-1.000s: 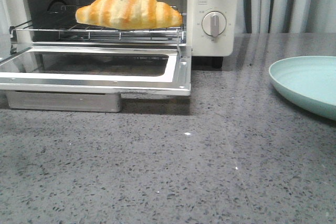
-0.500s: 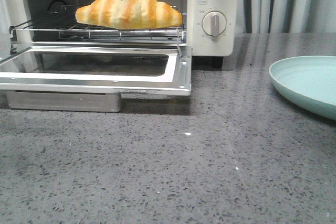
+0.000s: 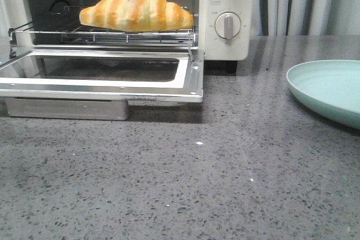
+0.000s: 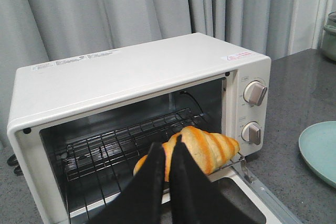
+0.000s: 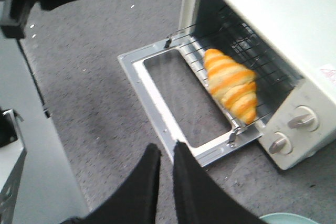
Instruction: Put bread in oven
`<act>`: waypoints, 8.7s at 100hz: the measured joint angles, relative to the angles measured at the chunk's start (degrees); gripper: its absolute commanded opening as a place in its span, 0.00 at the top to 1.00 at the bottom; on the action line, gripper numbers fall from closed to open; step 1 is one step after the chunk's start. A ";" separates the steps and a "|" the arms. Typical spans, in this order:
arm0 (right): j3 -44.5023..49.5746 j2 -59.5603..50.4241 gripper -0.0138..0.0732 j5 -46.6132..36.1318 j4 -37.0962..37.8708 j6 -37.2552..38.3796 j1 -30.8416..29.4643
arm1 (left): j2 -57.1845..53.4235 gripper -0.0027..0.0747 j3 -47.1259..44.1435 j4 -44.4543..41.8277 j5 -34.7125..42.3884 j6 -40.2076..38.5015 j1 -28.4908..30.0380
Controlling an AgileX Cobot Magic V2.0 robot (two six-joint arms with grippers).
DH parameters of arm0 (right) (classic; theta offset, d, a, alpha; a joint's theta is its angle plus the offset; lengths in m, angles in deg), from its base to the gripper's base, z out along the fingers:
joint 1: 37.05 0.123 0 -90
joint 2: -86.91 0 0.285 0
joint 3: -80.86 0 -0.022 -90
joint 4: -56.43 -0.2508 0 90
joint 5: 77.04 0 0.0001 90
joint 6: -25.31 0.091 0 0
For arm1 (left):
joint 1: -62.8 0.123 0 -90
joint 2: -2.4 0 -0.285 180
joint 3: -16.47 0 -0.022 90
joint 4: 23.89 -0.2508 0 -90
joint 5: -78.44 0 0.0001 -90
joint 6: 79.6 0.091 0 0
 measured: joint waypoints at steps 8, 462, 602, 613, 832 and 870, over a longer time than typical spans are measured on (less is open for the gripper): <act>3.90 -1.38 0.80 -5.77 0.00 0.00 -2.21 | 0.00 0.99 0.00 0.00 0.00 0.00 0.00; 89.37 -58.87 0.80 -64.87 24.33 25.25 -27.09 | 0.00 0.99 0.00 0.00 0.00 0.00 0.00; 89.37 -58.87 0.80 -60.27 26.90 28.14 -27.09 | 0.00 0.99 0.00 0.00 0.00 0.00 0.00; 89.37 -58.87 0.80 -60.27 26.90 28.14 -27.09 | 0.00 0.99 0.00 0.00 0.00 0.00 0.00; 89.37 -58.87 0.80 -60.22 26.90 28.23 -27.09 | -39.03 0.99 -34.26 2.25 8.44 0.00 32.24; 89.37 -58.87 0.80 -60.22 26.90 28.23 -27.09 | -39.03 0.99 -39.71 2.25 9.10 0.00 32.24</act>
